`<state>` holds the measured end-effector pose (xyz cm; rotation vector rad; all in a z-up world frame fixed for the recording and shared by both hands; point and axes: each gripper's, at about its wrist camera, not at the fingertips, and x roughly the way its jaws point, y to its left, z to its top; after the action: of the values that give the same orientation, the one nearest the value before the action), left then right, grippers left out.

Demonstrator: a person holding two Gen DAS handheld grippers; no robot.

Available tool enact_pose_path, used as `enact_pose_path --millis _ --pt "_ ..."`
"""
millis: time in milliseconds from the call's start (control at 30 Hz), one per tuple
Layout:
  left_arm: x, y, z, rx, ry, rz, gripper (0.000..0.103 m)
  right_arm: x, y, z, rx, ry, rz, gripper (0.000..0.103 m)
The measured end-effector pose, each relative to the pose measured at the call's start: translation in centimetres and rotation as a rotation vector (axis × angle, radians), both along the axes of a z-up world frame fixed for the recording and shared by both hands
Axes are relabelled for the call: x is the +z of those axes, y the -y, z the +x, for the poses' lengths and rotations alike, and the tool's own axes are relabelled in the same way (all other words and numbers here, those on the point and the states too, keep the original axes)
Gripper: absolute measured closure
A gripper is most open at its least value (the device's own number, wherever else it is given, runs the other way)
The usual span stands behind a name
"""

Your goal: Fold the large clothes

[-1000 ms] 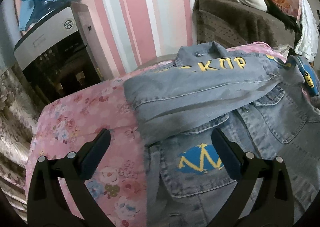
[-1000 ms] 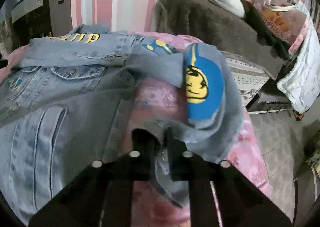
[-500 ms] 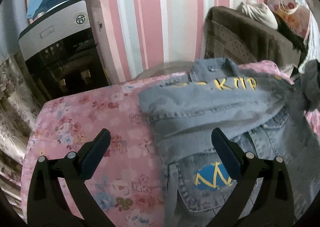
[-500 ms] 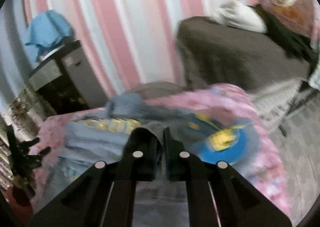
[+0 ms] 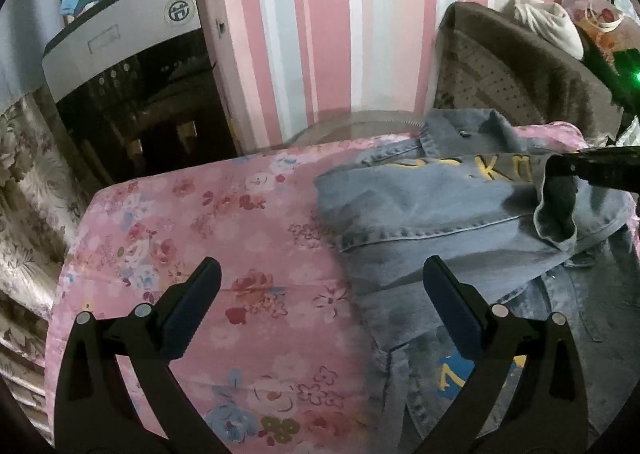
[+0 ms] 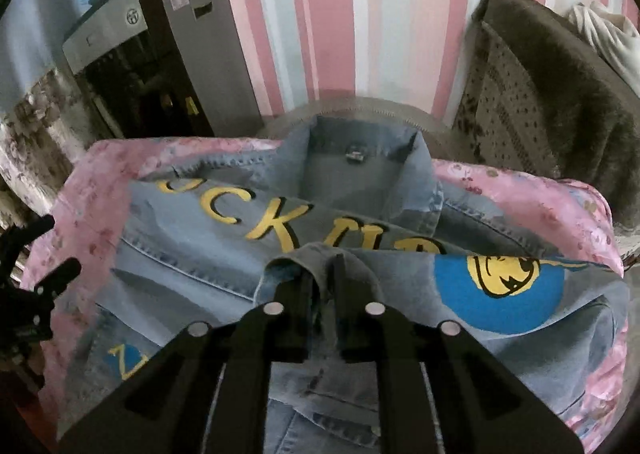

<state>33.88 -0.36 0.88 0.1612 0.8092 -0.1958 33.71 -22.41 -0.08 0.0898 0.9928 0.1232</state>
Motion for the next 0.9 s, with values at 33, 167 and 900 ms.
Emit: enact_pose_path --millis 33,167,900 --pt "-0.1 0.1 0.1 -0.001 -0.002 0.000 0.003 0.5 0.2 -0.3 0.008 0.005 0.000 0.052" --pt "0.1 2.0 0.6 -0.035 -0.022 -0.020 0.003 3.6 2.4 -2.6 0.016 0.052 0.021 0.042" --pt "-3.0 19.3 1.1 -0.291 -0.219 -0.012 0.096 1.1 18.6 -11.6 -0.333 0.111 -0.008 0.032"
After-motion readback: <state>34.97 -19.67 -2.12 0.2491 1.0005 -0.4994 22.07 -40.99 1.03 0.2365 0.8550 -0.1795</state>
